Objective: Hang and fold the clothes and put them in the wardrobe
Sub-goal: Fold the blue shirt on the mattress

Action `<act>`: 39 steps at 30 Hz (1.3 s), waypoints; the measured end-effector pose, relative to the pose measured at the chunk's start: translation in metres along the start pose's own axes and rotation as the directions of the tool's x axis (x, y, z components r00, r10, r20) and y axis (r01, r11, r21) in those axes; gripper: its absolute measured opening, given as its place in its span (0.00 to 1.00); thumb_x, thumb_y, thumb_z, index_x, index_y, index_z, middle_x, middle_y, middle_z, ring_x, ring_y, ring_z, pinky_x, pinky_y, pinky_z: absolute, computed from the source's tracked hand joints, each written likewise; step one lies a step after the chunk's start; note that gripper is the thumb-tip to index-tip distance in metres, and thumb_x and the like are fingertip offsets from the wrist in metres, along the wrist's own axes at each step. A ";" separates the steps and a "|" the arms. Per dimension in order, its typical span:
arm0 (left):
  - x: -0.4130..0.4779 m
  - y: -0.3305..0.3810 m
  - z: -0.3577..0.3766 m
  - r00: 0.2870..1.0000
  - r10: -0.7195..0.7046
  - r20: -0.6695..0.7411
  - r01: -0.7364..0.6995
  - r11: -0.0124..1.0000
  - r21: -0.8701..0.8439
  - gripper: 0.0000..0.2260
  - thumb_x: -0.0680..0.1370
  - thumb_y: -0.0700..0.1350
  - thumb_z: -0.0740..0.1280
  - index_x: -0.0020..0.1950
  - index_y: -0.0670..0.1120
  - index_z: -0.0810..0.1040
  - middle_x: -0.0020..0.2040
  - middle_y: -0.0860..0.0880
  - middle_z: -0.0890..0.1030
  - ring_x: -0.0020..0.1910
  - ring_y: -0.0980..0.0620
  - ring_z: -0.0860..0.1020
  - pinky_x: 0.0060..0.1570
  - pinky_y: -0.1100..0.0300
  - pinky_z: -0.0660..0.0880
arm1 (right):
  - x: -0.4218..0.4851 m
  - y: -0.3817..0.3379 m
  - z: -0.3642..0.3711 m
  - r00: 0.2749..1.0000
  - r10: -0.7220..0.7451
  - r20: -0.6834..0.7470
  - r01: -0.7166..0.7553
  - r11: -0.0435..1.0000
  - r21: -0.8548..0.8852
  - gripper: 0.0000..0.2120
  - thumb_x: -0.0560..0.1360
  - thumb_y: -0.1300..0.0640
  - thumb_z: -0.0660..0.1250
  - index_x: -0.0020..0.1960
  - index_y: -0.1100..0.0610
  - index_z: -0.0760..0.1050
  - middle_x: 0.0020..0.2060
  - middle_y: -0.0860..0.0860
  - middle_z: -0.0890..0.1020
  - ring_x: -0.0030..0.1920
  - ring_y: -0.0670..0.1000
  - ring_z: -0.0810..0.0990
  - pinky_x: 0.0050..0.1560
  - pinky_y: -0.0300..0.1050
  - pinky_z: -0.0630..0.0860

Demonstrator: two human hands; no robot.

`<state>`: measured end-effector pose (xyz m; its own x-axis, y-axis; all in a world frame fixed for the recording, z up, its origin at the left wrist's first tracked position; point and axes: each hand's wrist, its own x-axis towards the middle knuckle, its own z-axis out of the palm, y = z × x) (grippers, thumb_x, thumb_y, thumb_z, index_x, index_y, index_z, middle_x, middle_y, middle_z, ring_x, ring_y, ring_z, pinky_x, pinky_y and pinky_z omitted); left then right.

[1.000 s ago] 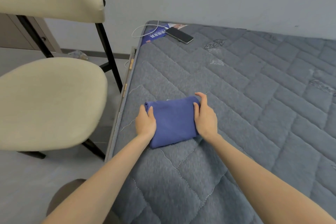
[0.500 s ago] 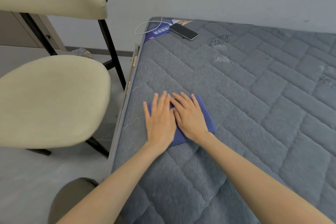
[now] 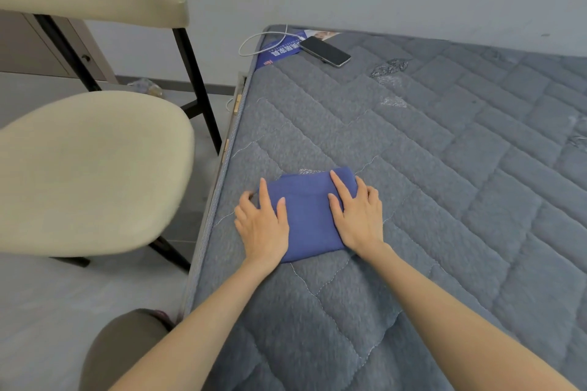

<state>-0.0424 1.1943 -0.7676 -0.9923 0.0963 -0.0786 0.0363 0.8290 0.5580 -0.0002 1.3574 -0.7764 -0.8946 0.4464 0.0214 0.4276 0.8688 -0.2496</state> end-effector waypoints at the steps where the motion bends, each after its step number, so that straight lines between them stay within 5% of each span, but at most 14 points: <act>1: -0.003 0.003 -0.002 0.998 -0.057 -0.011 0.056 0.996 -0.069 0.27 0.81 0.54 0.55 0.77 0.45 0.52 0.71 0.40 0.60 0.68 0.41 0.60 0.67 0.50 0.57 | -0.001 -0.002 0.000 0.999 0.015 -0.028 -0.015 1.000 0.005 0.23 0.81 0.44 0.50 0.76 0.41 0.55 0.70 0.57 0.65 0.64 0.57 0.64 0.66 0.49 0.61; 5: -0.011 0.013 -0.005 0.976 -0.203 0.073 0.216 0.901 -0.377 0.24 0.81 0.51 0.58 0.70 0.36 0.61 0.66 0.38 0.67 0.65 0.41 0.66 0.64 0.51 0.63 | 0.001 -0.004 -0.004 0.998 0.054 -0.045 -0.045 0.981 0.189 0.22 0.81 0.46 0.53 0.75 0.43 0.58 0.59 0.57 0.70 0.55 0.56 0.69 0.57 0.47 0.68; 9: -0.006 0.018 -0.006 0.932 -0.301 0.200 0.361 0.802 -0.475 0.22 0.80 0.54 0.58 0.62 0.36 0.67 0.62 0.40 0.74 0.60 0.41 0.73 0.55 0.54 0.70 | 0.007 -0.004 -0.009 0.992 0.109 0.063 -0.122 0.952 0.282 0.22 0.81 0.43 0.53 0.74 0.41 0.59 0.55 0.55 0.69 0.45 0.55 0.75 0.45 0.46 0.73; 12: 0.006 0.013 -0.008 0.904 -0.311 0.292 0.424 0.733 -0.532 0.22 0.80 0.54 0.58 0.65 0.39 0.69 0.62 0.42 0.75 0.60 0.42 0.74 0.55 0.55 0.70 | 0.013 -0.003 -0.014 0.981 0.135 0.138 -0.176 0.921 0.348 0.22 0.80 0.43 0.55 0.74 0.42 0.61 0.59 0.56 0.72 0.51 0.58 0.76 0.50 0.47 0.70; 15: 0.010 0.007 -0.013 0.918 -0.254 0.305 0.394 0.680 -0.618 0.19 0.80 0.52 0.60 0.65 0.41 0.69 0.62 0.44 0.76 0.59 0.44 0.75 0.61 0.51 0.71 | 0.015 -0.005 -0.025 0.976 0.127 0.177 -0.203 0.826 0.526 0.23 0.79 0.48 0.60 0.73 0.46 0.64 0.66 0.53 0.74 0.65 0.56 0.72 0.63 0.47 0.67; 17: 0.009 0.003 -0.020 0.930 -0.234 0.285 0.366 0.677 -0.639 0.18 0.80 0.53 0.60 0.64 0.42 0.69 0.61 0.46 0.76 0.55 0.47 0.75 0.56 0.55 0.71 | 0.012 -0.008 -0.033 0.978 0.125 0.168 -0.202 0.773 0.601 0.23 0.79 0.50 0.62 0.73 0.49 0.65 0.68 0.50 0.73 0.67 0.54 0.71 0.67 0.46 0.65; 27: 0.004 -0.018 -0.101 0.984 -0.151 0.098 0.175 0.675 -0.717 0.16 0.81 0.51 0.58 0.65 0.44 0.70 0.56 0.52 0.75 0.52 0.54 0.74 0.49 0.64 0.68 | 0.002 -0.071 -0.077 0.997 -0.021 0.071 -0.035 0.704 0.710 0.20 0.80 0.51 0.61 0.71 0.49 0.67 0.68 0.47 0.72 0.67 0.51 0.70 0.65 0.42 0.66; 30: 0.000 -0.031 -0.138 0.989 -0.145 0.021 0.114 0.674 -0.730 0.16 0.82 0.50 0.57 0.65 0.43 0.71 0.58 0.50 0.77 0.55 0.52 0.76 0.53 0.59 0.73 | -0.003 -0.108 -0.094 0.995 -0.103 0.015 0.059 0.679 0.732 0.20 0.80 0.51 0.60 0.71 0.49 0.67 0.68 0.48 0.72 0.67 0.51 0.70 0.65 0.45 0.67; 34: -0.008 -0.064 -0.190 0.983 -0.179 -0.033 0.091 0.642 -0.761 0.07 0.82 0.51 0.57 0.55 0.51 0.71 0.46 0.59 0.77 0.43 0.61 0.76 0.34 0.71 0.69 | -0.015 -0.167 -0.109 0.975 -0.218 -0.039 0.169 0.620 0.766 0.19 0.80 0.52 0.59 0.71 0.48 0.67 0.67 0.47 0.73 0.63 0.49 0.72 0.59 0.40 0.67; 39: -0.023 -0.120 -0.260 0.957 -0.265 -0.119 0.074 0.619 -0.782 0.11 0.82 0.53 0.56 0.59 0.50 0.71 0.48 0.57 0.78 0.44 0.62 0.76 0.36 0.68 0.70 | -0.038 -0.256 -0.118 0.936 -0.347 -0.062 0.260 0.559 0.788 0.18 0.80 0.52 0.59 0.70 0.47 0.67 0.66 0.45 0.73 0.59 0.43 0.70 0.58 0.37 0.64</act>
<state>-0.0550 0.9493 -0.6176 -0.9732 -0.1932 -0.1244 -0.1437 0.0889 0.9856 -0.0602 1.1432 -0.5991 -0.9774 0.1295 0.1668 -0.0957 0.4325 -0.8965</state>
